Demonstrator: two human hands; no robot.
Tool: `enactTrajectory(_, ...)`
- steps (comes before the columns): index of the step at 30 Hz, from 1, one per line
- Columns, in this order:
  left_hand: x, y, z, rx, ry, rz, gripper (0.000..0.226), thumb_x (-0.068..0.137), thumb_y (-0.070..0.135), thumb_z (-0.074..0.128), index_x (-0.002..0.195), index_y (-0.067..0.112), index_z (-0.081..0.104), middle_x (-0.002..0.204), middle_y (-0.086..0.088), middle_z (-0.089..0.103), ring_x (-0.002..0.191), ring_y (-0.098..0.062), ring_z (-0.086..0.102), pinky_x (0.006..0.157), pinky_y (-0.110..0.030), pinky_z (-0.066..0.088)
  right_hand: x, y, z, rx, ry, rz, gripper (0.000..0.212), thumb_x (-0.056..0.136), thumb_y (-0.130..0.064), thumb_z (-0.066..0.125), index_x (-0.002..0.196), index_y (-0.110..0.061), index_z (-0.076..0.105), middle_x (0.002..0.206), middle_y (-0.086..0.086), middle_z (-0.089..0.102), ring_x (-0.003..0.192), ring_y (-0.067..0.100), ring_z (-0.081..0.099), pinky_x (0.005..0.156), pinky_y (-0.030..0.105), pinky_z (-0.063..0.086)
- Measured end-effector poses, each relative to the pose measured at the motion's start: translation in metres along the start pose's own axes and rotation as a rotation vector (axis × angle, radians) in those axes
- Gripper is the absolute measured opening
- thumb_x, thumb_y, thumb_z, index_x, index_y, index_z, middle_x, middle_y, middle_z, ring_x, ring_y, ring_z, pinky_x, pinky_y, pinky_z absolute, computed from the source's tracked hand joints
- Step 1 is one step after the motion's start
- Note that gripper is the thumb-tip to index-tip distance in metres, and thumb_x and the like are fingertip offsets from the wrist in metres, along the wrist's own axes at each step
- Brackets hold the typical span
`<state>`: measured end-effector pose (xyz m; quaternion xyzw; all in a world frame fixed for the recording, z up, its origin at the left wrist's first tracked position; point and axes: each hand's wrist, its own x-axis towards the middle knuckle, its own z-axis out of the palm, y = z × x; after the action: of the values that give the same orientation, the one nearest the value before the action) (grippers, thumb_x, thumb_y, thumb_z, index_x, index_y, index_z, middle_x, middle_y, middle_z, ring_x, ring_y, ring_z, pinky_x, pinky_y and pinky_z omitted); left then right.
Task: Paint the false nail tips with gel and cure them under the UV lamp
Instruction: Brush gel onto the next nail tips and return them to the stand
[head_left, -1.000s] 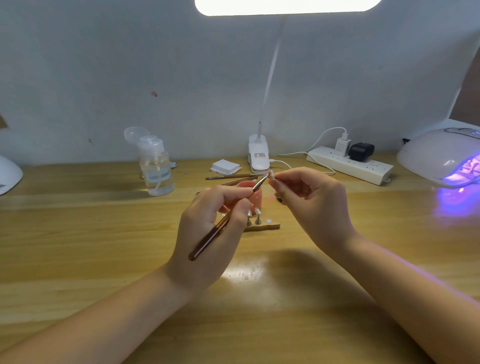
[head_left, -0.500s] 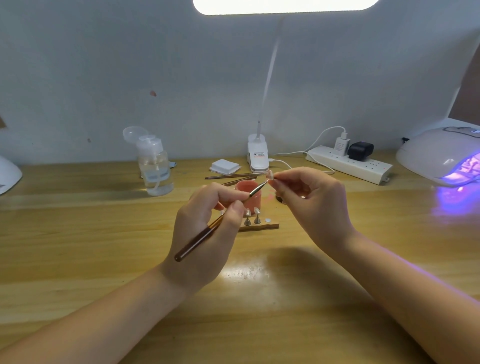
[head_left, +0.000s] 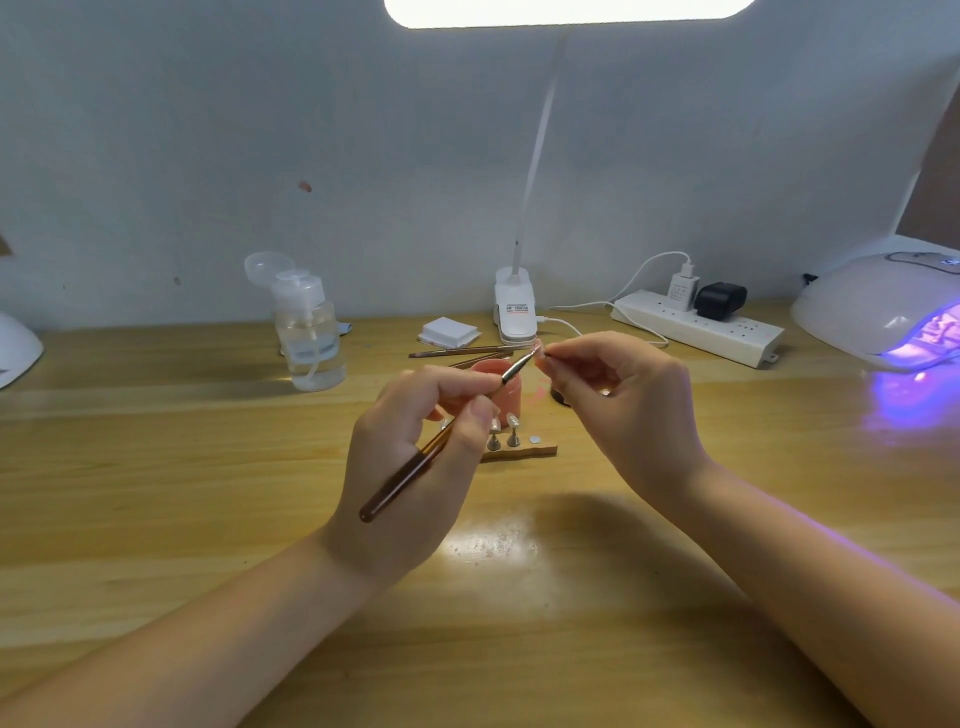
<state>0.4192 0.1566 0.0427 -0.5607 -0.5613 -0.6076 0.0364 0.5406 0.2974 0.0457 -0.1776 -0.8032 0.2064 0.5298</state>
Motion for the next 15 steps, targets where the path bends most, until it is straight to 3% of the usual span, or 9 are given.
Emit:
enactTrajectory(5, 0.002, -0.0007, 0.0001, 0.047, -0.03, 0.017, 0.018, 0.088, 0.034, 0.051, 0.1, 0.032, 0.065, 0.09, 0.017, 0.067, 0.09, -0.009, 0.061, 0.077, -0.023, 0.047, 0.0008, 0.0003, -0.0008, -0.007, 0.005, -0.004, 0.015, 0.083, -0.01, 0.074, 0.098, -0.006, 0.074, 0.086, 0.003, 0.072, 0.076, 0.014, 0.067, 0.072, 0.031, 0.056)
enactTrajectory(9, 0.0002, -0.0013, -0.0009, 0.035, -0.035, 0.025, 0.017, 0.084, 0.031, 0.05, 0.091, 0.029, 0.065, 0.084, 0.012, 0.066, 0.087, -0.012, 0.062, 0.077, -0.024, 0.048, 0.0015, 0.0008, -0.0015, -0.014, 0.024, -0.009, 0.015, 0.084, -0.011, 0.074, 0.098, -0.006, 0.075, 0.087, 0.003, 0.072, 0.077, 0.012, 0.067, 0.072, 0.027, 0.056)
enactTrajectory(15, 0.003, 0.0013, -0.0001, 0.06, -0.025, 0.029, 0.019, 0.09, 0.033, 0.053, 0.104, 0.031, 0.065, 0.094, 0.016, 0.068, 0.091, -0.009, 0.061, 0.079, -0.025, 0.048, 0.0016, 0.0004, -0.0013, -0.039, 0.004, -0.049, 0.015, 0.084, -0.01, 0.073, 0.098, -0.005, 0.075, 0.088, 0.005, 0.073, 0.077, 0.015, 0.068, 0.071, 0.029, 0.056)
